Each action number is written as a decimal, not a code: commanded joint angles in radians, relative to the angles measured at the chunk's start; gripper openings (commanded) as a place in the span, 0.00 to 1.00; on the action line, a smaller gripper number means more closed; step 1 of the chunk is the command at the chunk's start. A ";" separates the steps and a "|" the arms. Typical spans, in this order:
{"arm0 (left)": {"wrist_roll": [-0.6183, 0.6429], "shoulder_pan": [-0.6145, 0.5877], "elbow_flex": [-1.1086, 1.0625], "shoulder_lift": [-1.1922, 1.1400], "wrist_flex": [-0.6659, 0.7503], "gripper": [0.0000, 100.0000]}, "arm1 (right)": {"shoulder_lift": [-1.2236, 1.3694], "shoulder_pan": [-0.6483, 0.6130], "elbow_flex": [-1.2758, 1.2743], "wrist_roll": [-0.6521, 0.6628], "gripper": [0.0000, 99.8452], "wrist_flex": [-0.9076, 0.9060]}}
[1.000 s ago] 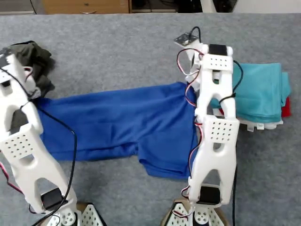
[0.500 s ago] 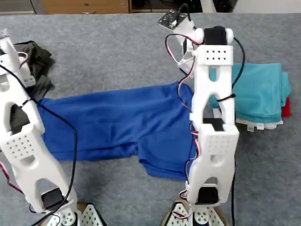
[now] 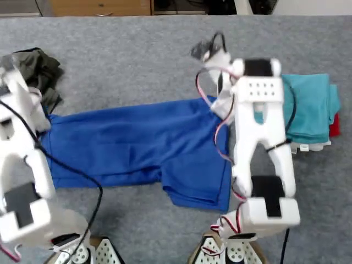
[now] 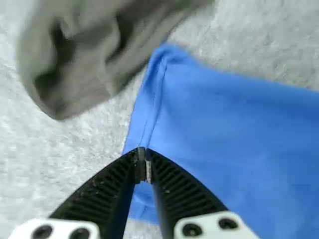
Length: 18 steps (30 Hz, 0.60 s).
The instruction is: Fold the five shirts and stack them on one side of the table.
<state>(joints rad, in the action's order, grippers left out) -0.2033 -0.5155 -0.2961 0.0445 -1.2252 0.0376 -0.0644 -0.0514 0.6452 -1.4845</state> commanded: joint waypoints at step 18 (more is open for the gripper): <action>0.002 -0.066 -0.491 0.105 0.442 0.02 | 0.142 0.147 -0.375 -0.008 0.00 0.339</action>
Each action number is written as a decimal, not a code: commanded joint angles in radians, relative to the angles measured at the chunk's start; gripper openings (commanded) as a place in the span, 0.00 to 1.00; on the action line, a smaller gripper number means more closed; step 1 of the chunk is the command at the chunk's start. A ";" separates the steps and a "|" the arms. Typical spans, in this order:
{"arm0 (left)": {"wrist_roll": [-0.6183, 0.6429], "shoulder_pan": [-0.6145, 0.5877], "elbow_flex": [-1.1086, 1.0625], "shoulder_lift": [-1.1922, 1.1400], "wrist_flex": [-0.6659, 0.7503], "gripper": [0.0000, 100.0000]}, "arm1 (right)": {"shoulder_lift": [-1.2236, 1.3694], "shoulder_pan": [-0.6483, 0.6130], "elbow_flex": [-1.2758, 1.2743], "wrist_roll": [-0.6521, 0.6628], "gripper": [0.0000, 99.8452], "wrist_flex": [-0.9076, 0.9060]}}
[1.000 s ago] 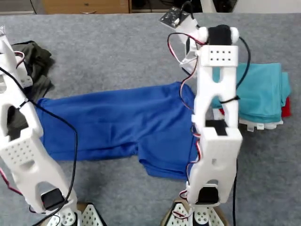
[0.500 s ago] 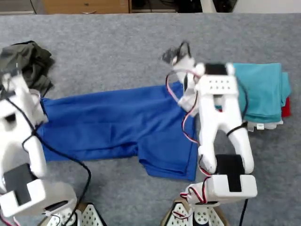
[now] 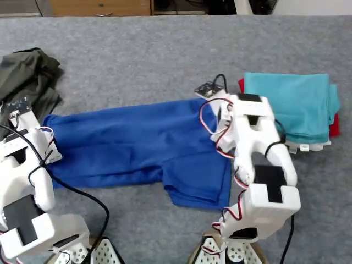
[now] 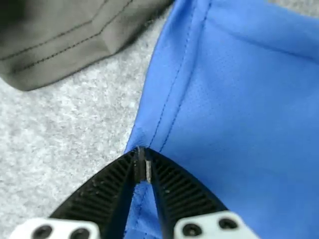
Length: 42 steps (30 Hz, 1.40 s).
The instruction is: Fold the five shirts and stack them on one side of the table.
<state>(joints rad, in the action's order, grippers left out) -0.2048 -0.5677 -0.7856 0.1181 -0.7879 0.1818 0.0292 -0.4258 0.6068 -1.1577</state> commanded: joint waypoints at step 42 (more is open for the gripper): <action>-0.074 -0.098 -0.417 0.509 0.152 0.02 | -0.943 -0.433 -0.851 0.459 0.15 0.014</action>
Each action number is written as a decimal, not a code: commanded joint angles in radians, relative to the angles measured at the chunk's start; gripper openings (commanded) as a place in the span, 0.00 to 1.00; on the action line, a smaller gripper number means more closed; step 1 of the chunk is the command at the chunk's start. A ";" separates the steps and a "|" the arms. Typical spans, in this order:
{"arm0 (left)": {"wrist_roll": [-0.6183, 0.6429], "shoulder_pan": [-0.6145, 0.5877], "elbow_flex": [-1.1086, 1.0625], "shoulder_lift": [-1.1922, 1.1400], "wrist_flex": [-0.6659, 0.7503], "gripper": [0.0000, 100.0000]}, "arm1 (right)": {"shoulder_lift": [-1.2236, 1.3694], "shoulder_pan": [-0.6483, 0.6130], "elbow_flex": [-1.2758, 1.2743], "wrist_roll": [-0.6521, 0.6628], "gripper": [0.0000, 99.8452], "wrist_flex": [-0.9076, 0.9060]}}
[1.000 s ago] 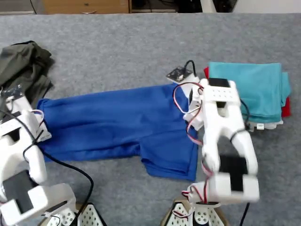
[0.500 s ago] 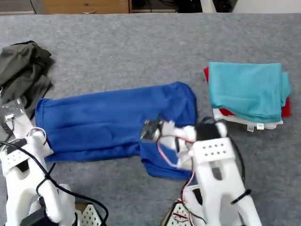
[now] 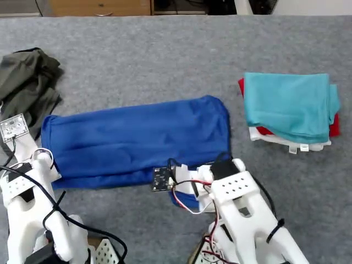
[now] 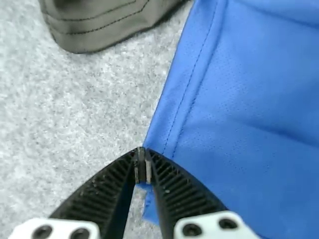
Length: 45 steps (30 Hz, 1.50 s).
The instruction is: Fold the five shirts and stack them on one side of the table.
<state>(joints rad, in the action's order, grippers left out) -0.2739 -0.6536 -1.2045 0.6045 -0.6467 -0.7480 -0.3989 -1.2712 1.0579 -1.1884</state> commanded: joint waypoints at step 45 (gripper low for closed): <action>-0.005 -0.012 0.002 0.022 0.017 0.02 | -0.022 0.171 0.119 0.066 0.02 -0.152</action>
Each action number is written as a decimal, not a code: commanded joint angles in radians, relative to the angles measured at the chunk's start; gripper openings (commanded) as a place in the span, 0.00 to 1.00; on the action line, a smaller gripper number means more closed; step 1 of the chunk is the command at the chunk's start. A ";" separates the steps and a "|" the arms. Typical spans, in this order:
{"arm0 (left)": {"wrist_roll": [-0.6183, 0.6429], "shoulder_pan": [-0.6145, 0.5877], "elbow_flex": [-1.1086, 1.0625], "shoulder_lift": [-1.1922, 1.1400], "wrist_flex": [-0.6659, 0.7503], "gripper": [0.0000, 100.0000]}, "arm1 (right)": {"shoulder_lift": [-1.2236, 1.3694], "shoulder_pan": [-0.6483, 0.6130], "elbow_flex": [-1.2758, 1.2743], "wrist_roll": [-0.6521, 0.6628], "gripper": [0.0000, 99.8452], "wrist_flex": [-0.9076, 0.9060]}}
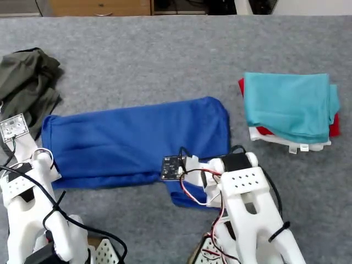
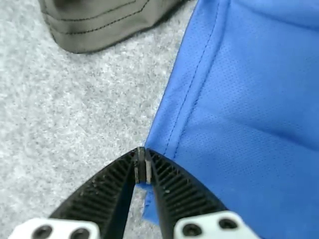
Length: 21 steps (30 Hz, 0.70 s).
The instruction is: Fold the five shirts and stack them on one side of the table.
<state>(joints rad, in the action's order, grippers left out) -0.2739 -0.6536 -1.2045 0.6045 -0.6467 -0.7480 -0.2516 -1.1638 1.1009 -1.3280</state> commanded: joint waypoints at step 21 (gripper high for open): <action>-0.006 -0.012 0.002 0.022 0.017 0.02 | -0.289 -0.031 -0.025 0.015 0.14 -0.109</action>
<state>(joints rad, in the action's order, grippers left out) -0.2739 -0.6536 -1.2045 0.6045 -0.6467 -0.9490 -0.2363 -1.1914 1.1485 -1.4277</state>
